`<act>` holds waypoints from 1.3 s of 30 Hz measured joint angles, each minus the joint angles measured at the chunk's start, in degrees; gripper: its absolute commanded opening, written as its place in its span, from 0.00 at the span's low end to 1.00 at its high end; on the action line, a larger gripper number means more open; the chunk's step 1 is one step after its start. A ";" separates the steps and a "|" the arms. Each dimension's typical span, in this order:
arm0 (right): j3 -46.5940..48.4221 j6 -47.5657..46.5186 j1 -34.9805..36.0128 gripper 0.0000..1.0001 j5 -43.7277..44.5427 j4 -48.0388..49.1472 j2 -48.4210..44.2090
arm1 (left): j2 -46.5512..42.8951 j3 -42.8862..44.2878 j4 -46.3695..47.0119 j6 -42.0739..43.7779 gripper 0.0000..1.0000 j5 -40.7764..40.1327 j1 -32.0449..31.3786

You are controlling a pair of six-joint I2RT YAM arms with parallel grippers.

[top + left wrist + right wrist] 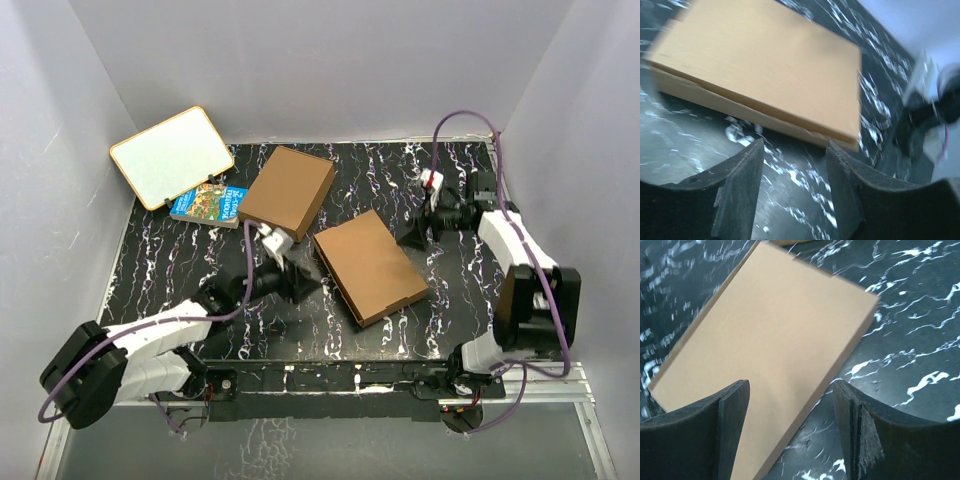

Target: Fold the paper box

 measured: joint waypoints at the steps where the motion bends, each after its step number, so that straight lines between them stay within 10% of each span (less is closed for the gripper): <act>1: -3.04 -3.96 0.11 0.73 0.20 -0.70 -3.32 | -1.14 -1.90 0.98 3.21 0.46 0.96 -1.88; 8: -20.44 -26.99 0.31 0.73 7.19 -5.09 -16.50 | -2.25 -10.29 7.06 21.40 0.38 4.00 -16.85; 16: -20.13 -39.01 -4.15 0.48 10.71 -9.62 -16.98 | 12.44 -10.01 14.58 31.17 0.17 0.09 -27.04; 25: -18.08 -46.73 -8.35 0.45 10.60 -15.93 -15.76 | 25.70 -4.70 20.96 33.64 0.14 -5.07 -29.68; 30: -18.03 -47.12 -9.88 0.13 12.24 -15.91 -15.72 | 26.86 -3.76 22.10 33.88 0.08 -7.06 -29.70; 39: -17.86 -49.94 -12.59 0.08 14.32 -15.72 -11.65 | 29.09 -0.52 21.81 34.67 0.00 -8.68 -29.73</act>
